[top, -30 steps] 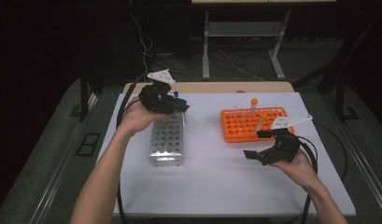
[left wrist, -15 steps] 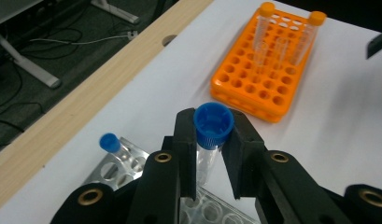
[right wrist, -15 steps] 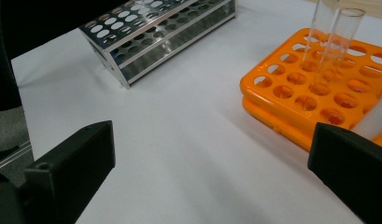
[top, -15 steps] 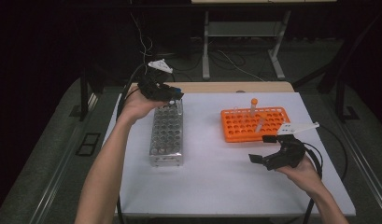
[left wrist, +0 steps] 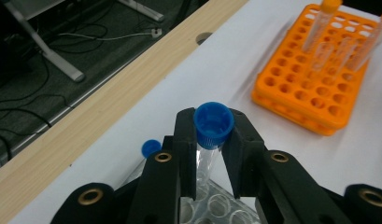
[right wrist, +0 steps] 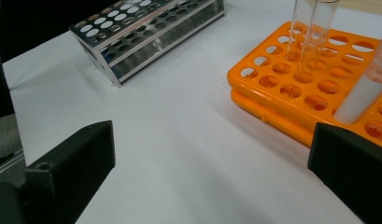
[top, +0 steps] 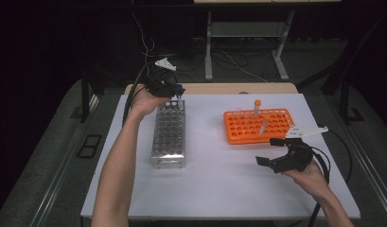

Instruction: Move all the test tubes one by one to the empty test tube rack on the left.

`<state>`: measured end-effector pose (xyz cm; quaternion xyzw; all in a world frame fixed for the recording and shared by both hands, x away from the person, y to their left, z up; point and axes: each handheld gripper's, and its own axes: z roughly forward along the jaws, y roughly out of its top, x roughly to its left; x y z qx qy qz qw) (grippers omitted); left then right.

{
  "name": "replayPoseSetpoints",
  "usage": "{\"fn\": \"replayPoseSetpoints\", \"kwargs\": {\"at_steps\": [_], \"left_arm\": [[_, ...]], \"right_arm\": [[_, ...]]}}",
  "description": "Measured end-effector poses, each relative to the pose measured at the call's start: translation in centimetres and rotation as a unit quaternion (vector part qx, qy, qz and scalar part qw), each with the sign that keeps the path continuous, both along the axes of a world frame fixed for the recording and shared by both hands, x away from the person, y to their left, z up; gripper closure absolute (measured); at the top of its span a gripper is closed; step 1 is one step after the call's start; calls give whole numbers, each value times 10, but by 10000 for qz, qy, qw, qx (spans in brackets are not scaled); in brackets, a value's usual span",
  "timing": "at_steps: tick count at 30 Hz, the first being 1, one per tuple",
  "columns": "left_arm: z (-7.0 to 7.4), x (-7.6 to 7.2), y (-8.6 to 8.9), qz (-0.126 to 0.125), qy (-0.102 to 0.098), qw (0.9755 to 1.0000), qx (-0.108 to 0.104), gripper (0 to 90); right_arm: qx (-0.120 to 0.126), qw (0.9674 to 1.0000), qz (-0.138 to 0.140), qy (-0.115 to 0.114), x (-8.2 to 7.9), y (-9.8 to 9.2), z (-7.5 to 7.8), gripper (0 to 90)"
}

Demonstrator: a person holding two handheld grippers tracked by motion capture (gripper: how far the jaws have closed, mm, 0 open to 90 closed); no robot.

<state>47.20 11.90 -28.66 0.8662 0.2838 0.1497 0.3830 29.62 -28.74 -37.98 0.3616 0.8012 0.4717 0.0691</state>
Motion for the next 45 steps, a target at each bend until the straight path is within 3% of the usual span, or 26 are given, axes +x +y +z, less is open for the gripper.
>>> {"fn": "replayPoseSetpoints", "kwargs": {"at_steps": [15, 25, 32, 34, 45], "left_arm": [[-28, 17, 3, 212, -10, 9998, -70, 747], [-53, 20, 2, 255, 192, 9995, -25, 745], [-62, 20, 5, 303, 323, 9990, -87, 734], [-63, 20, 6, 257, 468, 9984, -183, 697], [-53, 8, 6, 306, 731, 9967, -159, 421]], "right_arm": [[38, 9999, -123, -30, 2, -7, 2, 3], [11, 9998, -181, 1, 8, -11, 4, 3], [7, 9997, -235, 48, 15, -13, 2, 3], [-6, 9997, -252, 71, 18, -13, 1, 3], [-89, 9993, -357, 119, 31, -20, 4, 3]]}}
